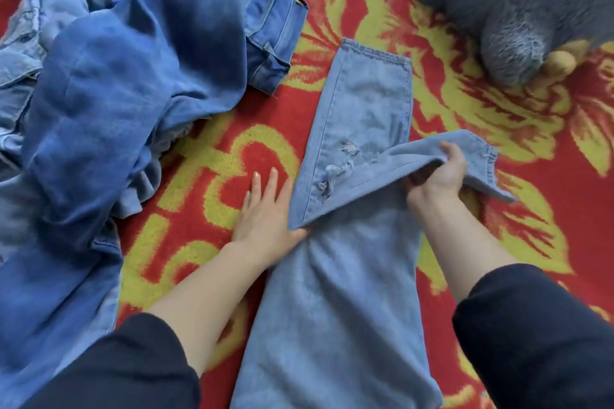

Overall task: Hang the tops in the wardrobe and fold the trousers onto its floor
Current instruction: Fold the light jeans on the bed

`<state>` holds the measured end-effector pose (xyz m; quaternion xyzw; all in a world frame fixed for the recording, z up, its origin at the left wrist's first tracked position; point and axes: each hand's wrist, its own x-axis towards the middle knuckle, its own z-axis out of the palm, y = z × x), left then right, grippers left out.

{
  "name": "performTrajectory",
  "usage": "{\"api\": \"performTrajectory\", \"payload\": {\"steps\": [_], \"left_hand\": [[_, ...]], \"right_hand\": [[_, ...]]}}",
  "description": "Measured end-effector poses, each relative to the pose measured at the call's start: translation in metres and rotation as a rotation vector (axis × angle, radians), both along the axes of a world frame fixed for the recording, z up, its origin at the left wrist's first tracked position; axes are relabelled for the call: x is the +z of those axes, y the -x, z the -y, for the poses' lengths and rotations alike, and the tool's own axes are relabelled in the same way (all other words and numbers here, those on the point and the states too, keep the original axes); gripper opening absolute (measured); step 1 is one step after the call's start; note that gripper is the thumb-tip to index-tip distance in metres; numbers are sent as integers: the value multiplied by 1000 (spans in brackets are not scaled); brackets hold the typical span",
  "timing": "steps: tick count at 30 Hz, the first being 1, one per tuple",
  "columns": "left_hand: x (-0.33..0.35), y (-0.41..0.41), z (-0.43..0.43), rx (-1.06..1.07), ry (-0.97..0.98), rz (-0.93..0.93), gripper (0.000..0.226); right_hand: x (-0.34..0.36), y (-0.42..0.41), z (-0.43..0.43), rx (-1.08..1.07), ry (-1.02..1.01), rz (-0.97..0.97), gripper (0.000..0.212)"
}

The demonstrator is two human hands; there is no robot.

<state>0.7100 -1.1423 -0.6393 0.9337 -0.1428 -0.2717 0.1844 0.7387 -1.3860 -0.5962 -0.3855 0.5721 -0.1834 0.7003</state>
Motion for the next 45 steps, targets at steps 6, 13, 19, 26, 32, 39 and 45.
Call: {"api": "performTrajectory", "payload": {"steps": [6,13,19,26,32,39,45], "left_hand": [[-2,-37,15,-105,-149,-58,110],[3,-50,21,-120,-169,-176,109],[0,-50,21,-138,-186,-175,98],[0,-51,22,-166,-207,-135,91],[6,-58,20,-157,-188,-146,98],[8,-16,2,-153,-123,-63,125],[-2,111,-39,-147,-28,9,122]], "right_hand": [[5,-65,36,123,556,-309,34],[9,-177,6,728,864,-223,31],[-41,-177,-7,1245,772,-330,41],[-47,-141,-22,1623,1096,-373,62],[-40,-16,-20,1701,1217,-422,72],[-34,151,-11,1807,1185,-650,102],[-38,270,-41,1350,1053,-846,105]]}}
